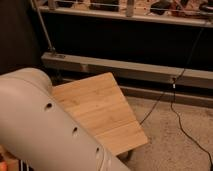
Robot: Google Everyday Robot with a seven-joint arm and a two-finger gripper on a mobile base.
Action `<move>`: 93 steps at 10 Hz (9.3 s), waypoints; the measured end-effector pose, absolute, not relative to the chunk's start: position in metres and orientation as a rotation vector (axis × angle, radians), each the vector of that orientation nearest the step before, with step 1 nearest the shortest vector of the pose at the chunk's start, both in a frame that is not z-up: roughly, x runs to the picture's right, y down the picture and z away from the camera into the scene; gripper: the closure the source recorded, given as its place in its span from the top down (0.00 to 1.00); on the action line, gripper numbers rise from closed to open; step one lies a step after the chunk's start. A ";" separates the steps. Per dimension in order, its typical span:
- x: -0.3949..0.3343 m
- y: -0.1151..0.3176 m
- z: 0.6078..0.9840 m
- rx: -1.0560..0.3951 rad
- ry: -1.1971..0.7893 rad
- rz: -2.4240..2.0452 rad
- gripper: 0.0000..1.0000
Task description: Place the pepper on the white sponge
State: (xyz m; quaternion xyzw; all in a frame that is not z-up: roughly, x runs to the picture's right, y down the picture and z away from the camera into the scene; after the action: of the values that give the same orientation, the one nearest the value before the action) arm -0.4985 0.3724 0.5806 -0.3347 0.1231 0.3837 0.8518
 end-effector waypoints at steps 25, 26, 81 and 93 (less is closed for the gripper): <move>-0.502 0.370 0.671 -0.672 0.344 0.808 0.65; -0.502 0.370 0.672 -0.676 0.343 0.810 0.60; -0.274 0.275 0.665 -0.777 0.476 0.999 0.19; -0.231 0.309 0.694 -0.786 0.510 1.063 0.27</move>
State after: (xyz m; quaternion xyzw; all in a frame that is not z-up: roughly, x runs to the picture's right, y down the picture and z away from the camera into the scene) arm -0.2307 0.3090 0.6940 -0.3608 0.2343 0.4882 0.7593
